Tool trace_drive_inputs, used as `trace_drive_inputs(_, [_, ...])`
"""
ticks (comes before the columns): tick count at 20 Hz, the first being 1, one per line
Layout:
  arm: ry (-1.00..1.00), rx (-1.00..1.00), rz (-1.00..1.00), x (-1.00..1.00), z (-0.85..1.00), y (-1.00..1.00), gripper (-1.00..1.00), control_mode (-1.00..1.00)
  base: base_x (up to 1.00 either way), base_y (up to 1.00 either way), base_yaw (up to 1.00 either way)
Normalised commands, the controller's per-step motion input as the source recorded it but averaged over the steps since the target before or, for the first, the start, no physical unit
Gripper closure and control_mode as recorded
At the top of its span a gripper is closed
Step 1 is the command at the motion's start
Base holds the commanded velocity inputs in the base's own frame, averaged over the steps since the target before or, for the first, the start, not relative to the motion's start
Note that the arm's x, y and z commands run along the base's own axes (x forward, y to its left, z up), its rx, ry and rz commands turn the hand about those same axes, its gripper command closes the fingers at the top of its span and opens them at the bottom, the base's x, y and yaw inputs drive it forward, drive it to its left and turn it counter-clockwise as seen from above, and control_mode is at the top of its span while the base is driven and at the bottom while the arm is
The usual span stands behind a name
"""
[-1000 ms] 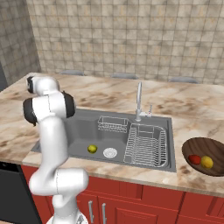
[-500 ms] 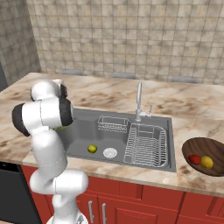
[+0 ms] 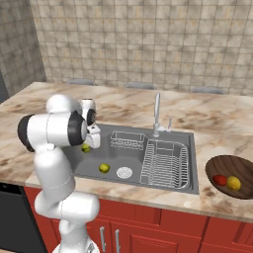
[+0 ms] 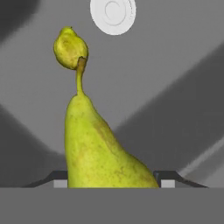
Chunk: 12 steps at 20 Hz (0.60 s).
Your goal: There is a mixed pile of frozen fruits and vegetables on the counter. Locate all the frozen vegetables and place the items in a bowl on the counter. Take all the frozen fruits and defrost them in a running sink.
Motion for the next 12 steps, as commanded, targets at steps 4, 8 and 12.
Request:
trace_drive_inputs(4, [-0.03,-0.03,0.26,0.43,-0.35,0.0,1.0,-1.0,0.0,0.0,0.0])
trace_drive_inputs(8, [-0.06,0.0,0.14,0.2,-0.47,0.09,1.0,-1.0,0.0,0.0,0.0])
trace_drive_inputs(12, [-0.02,0.03,0.12,0.17,-0.43,0.13,1.0,-1.0,0.0,0.0,0.0])
